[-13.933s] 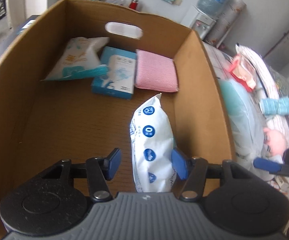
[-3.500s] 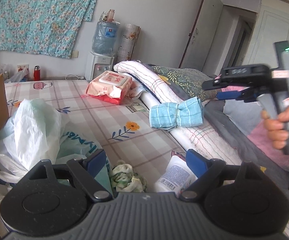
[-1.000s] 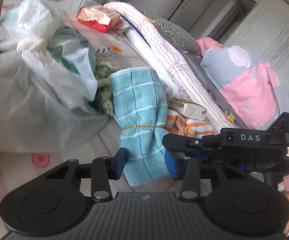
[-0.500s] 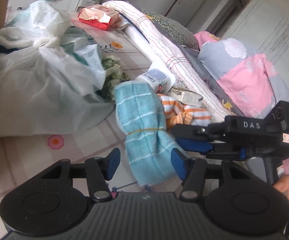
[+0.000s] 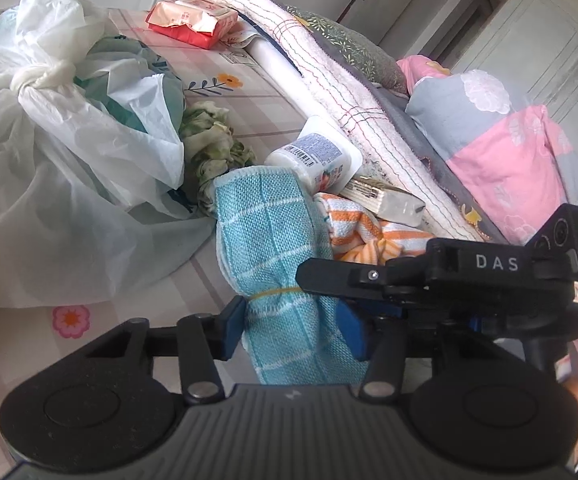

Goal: Organize soft objects
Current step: 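Lift the towel with the right gripper and carry it over the box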

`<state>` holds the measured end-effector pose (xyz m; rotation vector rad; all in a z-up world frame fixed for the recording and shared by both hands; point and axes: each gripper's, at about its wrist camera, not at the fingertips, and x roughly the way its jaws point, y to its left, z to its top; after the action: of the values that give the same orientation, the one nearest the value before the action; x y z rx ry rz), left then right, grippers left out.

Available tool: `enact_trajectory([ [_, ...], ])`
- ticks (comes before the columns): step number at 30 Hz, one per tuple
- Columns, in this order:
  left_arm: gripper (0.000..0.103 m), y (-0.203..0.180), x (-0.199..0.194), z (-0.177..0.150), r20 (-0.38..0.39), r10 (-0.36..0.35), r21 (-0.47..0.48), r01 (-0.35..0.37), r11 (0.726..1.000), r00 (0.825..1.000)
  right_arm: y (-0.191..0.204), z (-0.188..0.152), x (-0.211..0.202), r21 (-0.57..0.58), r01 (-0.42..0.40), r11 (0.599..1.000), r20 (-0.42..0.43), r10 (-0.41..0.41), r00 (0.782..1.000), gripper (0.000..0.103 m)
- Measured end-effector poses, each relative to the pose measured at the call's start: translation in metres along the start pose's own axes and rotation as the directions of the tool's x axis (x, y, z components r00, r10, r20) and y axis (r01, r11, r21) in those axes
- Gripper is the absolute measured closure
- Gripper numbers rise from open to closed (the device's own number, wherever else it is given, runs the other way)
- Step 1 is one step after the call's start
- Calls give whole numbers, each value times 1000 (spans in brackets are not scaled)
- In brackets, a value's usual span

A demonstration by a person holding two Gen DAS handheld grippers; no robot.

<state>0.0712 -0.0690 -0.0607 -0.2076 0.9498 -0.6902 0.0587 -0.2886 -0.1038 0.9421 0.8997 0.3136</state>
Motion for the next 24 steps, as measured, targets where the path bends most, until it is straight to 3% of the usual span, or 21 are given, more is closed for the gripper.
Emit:
enact_trajectory([
  [6, 69, -4, -9, 0, 12, 11, 25, -11, 1000, 1000, 1, -3, -1, 6, -5, 1000, 6, 5, 1000, 72],
  [10, 69, -7, -25, 1, 41, -2, 31, 0, 1000, 999, 12, -6, -10, -20, -17, 1000, 25, 17, 1000, 73],
  [16, 69, -15, -68, 9, 146, 6, 52, -14, 999, 989, 49, -7, -25, -106, -50, 993, 56, 56, 997, 73],
  [20, 69, -9, -112, 22, 253, 55, 36, -66, 997, 966, 94, 2, -24, -210, -93, 973, 49, 105, 993, 72],
  [24, 69, 13, -164, 35, 345, 152, -31, -151, 988, 926, 156, 10, 0, -309, -167, 936, -11, 173, 985, 72],
])
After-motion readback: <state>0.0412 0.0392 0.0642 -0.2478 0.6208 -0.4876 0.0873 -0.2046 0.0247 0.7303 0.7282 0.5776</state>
